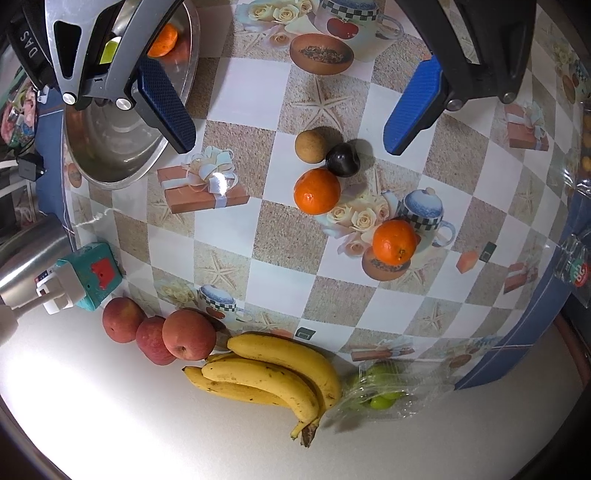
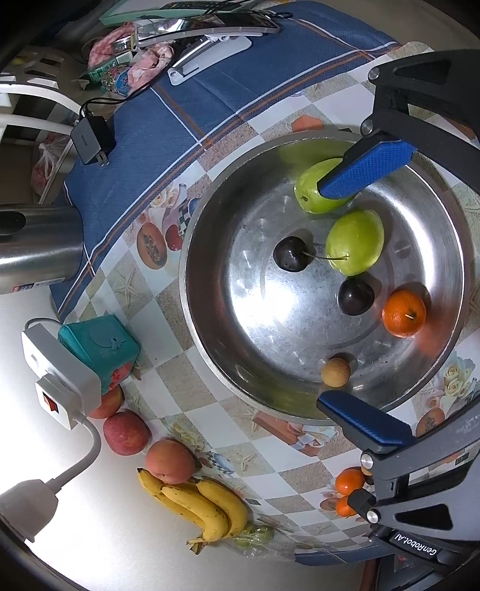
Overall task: Organize fruits
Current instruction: 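Withdraw both open tools from the bowl toward the remaining fruits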
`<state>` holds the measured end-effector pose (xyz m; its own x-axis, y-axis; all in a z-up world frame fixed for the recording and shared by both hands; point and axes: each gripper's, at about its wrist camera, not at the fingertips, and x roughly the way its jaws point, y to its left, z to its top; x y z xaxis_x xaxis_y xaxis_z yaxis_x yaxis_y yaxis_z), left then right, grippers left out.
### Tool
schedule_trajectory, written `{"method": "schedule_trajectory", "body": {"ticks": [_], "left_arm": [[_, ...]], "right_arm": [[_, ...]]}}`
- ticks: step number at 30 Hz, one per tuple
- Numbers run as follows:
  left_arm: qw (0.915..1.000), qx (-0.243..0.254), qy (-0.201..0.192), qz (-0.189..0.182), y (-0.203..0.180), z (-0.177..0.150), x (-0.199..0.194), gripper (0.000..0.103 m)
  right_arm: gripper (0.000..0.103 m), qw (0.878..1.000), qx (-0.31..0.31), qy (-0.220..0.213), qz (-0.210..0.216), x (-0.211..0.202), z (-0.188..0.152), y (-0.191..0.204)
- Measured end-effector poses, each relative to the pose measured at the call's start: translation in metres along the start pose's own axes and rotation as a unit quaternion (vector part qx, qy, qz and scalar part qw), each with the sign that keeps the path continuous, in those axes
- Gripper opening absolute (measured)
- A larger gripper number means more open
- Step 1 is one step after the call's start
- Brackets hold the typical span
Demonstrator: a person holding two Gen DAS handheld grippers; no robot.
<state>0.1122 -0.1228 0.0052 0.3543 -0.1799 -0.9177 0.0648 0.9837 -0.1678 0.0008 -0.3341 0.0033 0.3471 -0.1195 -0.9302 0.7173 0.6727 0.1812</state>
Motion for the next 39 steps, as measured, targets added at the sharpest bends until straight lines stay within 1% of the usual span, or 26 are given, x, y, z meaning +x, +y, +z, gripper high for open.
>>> {"method": "schedule_trajectory", "body": {"ticks": [12,14,17,22,25,27,32,37,39], "left_arm": [[0.9999,0.011,0.003,0.005,0.000,0.000,0.001,0.103],[0.9998,0.017,0.000,0.012,0.001,0.001,0.000,0.103],[0.9993,0.020,-0.011,0.031,0.009,0.005,-0.003,0.103],[0.9975,0.018,-0.029,0.062,0.031,0.014,-0.009,0.103],[0.9938,0.013,-0.045,0.100,0.052,0.020,-0.015,0.103],[0.9921,0.005,-0.050,0.115,0.064,0.022,-0.018,0.103],[0.9898,-0.013,-0.051,0.132,0.094,0.027,-0.022,0.103],[0.9879,-0.025,-0.049,0.145,0.116,0.028,-0.024,0.103],[0.9878,-0.033,-0.052,0.143,0.122,0.029,-0.026,0.103]], "right_arm": [[0.103,1.000,-0.005,0.009,-0.004,0.003,0.000,0.002],[0.103,1.000,-0.008,0.012,-0.005,0.004,0.000,0.003],[0.103,1.000,-0.012,0.015,-0.006,0.006,-0.001,0.006],[0.103,0.999,-0.035,0.011,-0.001,0.004,-0.003,0.019],[0.103,0.998,-0.058,0.009,-0.001,0.004,-0.006,0.032],[0.103,0.997,-0.072,0.009,0.003,0.005,-0.007,0.041],[0.103,0.994,-0.109,0.010,0.018,0.004,-0.020,0.067],[0.103,0.989,-0.144,0.012,0.030,0.006,-0.035,0.096],[0.103,0.987,-0.153,0.015,0.037,0.006,-0.041,0.105]]}}
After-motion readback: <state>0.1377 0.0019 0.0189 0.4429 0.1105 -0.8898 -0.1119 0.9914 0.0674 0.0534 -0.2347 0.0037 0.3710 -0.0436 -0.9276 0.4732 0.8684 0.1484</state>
